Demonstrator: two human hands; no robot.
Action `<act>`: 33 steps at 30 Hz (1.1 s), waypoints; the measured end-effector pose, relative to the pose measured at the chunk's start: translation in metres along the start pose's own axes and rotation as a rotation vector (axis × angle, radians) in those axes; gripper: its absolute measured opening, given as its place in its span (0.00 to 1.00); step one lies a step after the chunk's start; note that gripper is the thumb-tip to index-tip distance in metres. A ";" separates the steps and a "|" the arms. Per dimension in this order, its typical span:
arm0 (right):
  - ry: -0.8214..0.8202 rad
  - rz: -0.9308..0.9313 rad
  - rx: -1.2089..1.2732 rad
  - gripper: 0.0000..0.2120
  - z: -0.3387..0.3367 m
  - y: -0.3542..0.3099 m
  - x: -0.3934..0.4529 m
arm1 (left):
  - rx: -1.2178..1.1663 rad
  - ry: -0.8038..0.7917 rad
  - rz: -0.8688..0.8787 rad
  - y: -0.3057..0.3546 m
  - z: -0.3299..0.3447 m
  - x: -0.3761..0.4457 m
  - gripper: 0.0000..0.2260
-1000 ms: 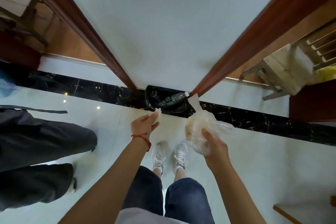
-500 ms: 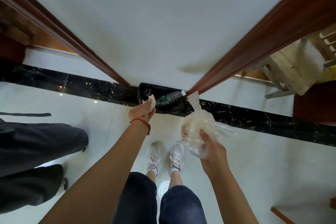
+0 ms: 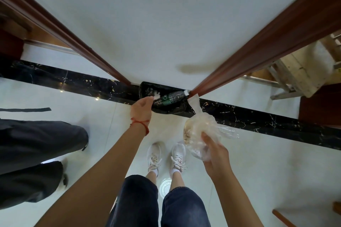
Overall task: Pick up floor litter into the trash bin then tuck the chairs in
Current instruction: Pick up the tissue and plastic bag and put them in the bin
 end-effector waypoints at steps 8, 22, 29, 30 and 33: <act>0.008 0.057 -0.014 0.09 0.029 0.003 0.027 | 0.954 -0.109 0.362 0.002 -0.005 -0.025 0.20; -0.153 0.005 0.115 0.15 0.118 -0.007 0.093 | 1.107 -0.005 0.500 0.012 -0.030 -0.043 0.30; -0.089 -0.066 -0.176 0.16 0.105 -0.011 0.084 | 1.108 -0.005 0.499 0.010 -0.038 -0.045 0.30; -0.085 -0.095 -0.235 0.16 0.102 -0.014 0.081 | 1.110 -0.009 0.492 0.009 -0.039 -0.045 0.30; -0.078 -0.222 -0.532 0.18 0.099 -0.029 0.065 | 1.116 -0.017 0.485 0.008 -0.041 -0.049 0.31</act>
Point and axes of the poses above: each hand's wrist, its own x-axis towards the middle knuckle, its own z-axis out of the palm, y = z × x, the point moved 10 cm from there along x, towards the middle knuckle, and after that the axes turned 14 degrees about -y, right-handed, at the moved point
